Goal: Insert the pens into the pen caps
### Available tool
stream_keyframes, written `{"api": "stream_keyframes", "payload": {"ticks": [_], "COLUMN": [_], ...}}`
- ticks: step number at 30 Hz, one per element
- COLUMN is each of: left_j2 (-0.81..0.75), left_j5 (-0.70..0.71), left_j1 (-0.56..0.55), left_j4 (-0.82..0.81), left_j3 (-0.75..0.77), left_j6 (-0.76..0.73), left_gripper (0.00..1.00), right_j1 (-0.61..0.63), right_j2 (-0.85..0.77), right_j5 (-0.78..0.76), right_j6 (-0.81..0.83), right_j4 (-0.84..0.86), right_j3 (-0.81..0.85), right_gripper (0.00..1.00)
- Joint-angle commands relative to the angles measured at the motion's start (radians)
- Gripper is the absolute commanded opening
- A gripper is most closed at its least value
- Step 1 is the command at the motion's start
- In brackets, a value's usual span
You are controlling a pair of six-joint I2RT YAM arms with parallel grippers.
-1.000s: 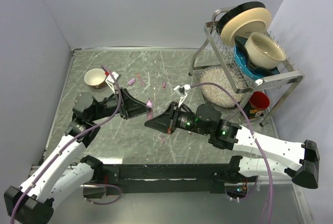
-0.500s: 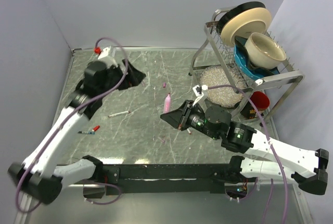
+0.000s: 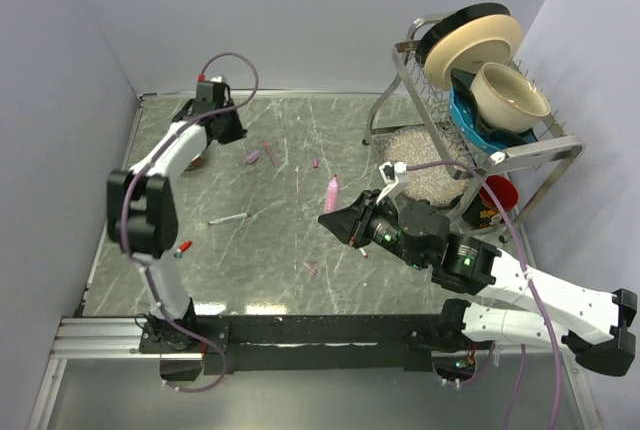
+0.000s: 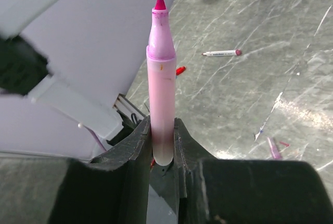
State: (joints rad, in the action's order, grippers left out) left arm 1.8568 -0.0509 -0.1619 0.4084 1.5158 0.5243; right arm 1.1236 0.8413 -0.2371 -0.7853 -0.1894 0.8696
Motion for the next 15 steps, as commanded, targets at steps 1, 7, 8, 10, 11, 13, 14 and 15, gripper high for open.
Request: {"api": "stream_keyframes", "payload": {"ticks": [1,7,8,10,11,13,14,15], "left_j2": [0.171,0.390,0.424,0.446,0.458,0.458,0.452,0.449], "left_j5": [0.002,-0.021,-0.023,-0.033,-0.035,-0.058,-0.075,-0.089], "left_j1": [0.007,0.024,0.024,0.024,0.024,0.024,0.024,0.024], "left_j4": [0.010,0.062,0.069,0.073,0.070,0.057,0.032,0.021], "left_j3": [0.225,0.438,0.452,0.465,0.460,0.425,0.406,0.376], "left_j6": [-0.053,-0.052,-0.050,-0.049,-0.047,-0.047,-0.049,-0.052], "left_gripper": [0.01,0.01,0.01,0.01,0.01,0.01,0.01,0.01], "right_j1": [0.002,0.001,0.002,0.001,0.001,0.001,0.001,0.002], "right_j2": [0.018,0.042,0.042,0.042,0.041,0.038,0.036,0.035], "right_j5": [-0.013,-0.021,-0.024,-0.034,-0.039,-0.045,-0.047,-0.048], "right_j6": [0.044,0.070,0.073,0.072,0.073,0.072,0.072,0.070], "right_j4": [0.013,0.007,0.007,0.005,0.004,0.005,0.005,0.004], "right_j3": [0.057,0.081,0.083,0.083,0.083,0.083,0.083,0.083], "right_gripper": [0.00,0.00,0.00,0.00,0.00,0.00,0.00,0.00]}}
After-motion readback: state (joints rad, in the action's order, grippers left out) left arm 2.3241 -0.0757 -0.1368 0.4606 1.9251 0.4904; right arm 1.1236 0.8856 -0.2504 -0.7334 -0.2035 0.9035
